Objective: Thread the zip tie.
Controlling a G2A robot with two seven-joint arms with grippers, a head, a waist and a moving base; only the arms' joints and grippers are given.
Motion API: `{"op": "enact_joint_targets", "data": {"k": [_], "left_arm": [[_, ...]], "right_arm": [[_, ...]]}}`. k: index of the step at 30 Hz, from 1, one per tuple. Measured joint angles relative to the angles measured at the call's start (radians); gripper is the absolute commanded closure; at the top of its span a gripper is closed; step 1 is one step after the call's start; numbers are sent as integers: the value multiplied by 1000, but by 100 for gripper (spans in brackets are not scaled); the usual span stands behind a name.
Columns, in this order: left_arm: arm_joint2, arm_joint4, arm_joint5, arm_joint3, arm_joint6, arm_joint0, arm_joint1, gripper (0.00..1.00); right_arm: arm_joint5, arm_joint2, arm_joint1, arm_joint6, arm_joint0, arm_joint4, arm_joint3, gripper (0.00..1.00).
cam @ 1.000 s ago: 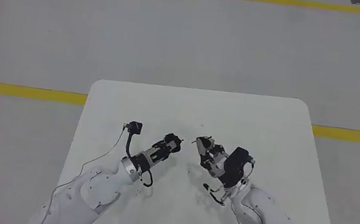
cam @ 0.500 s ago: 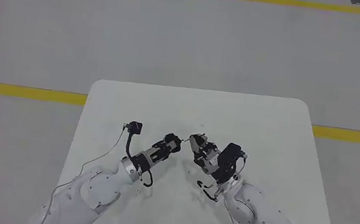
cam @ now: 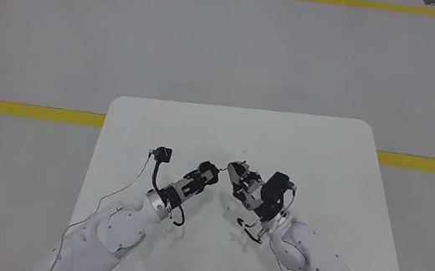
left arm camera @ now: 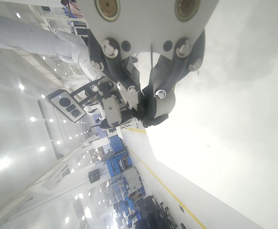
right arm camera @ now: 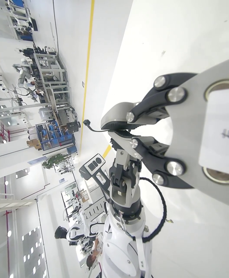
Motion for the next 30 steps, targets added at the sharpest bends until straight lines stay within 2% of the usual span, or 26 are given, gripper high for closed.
{"op": "enact_joint_targets", "data": {"k": [30], "left_arm": [[0,0,0,0,0,0,0,100]], "right_arm": [[-9,34,-27,15,-16,-32,4,100]]}}
